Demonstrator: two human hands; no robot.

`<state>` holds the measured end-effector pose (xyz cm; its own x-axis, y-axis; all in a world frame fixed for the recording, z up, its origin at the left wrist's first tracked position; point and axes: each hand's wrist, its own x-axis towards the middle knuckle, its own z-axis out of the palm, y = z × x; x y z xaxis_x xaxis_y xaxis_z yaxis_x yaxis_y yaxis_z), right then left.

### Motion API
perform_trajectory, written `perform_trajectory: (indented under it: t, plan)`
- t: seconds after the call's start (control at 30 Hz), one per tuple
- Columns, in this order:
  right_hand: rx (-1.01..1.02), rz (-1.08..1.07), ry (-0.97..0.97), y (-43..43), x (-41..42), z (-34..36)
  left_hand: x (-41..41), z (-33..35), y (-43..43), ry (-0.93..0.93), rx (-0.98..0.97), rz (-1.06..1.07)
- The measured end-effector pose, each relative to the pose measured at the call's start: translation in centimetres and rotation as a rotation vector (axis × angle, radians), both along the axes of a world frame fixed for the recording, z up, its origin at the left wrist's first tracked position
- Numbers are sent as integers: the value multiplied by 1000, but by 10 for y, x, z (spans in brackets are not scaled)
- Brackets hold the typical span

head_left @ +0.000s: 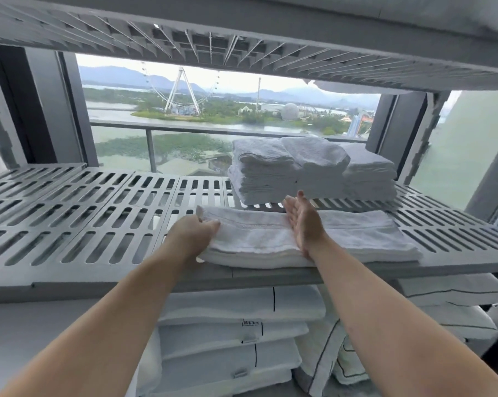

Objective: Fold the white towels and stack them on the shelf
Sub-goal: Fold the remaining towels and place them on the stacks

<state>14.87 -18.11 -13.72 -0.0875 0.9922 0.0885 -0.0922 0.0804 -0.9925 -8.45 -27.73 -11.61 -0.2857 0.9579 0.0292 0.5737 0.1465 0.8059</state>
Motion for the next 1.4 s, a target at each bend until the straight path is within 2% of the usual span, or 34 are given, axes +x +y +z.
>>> perform_trajectory:
  t: [0.1,0.17,0.23,0.33,0.47,0.6,0.7,0.87,1.0,1.17,1.27,1.4]
  plan:
    - [44,-3,-488,0,-7,3,10,11,-5,-465,-65,-53]
    - [124,-46,-727,-3,-12,-2,15,17,-7,-544,-33,-76]
    - [191,-66,-773,-8,-15,-5,18,19,-6,-508,98,-58]
    - [180,-91,-729,-7,-16,-5,20,14,-2,-423,266,14]
    - [148,-74,-616,-4,-13,-6,27,-2,-4,-567,347,99]
    - [160,-59,-508,1,-8,-7,45,-2,-7,-625,439,212]
    - [92,-17,-296,3,-8,-7,63,12,-6,-644,532,256]
    - [-101,115,64,6,12,10,111,49,6,-524,650,285]
    - [-103,138,136,13,70,42,163,68,17,-322,688,235]
    - [-174,359,175,21,125,92,234,75,33,-10,711,177]
    - [-206,423,83,27,150,107,273,70,40,92,718,160]
    - [-192,402,-45,44,179,101,310,62,48,107,590,64]
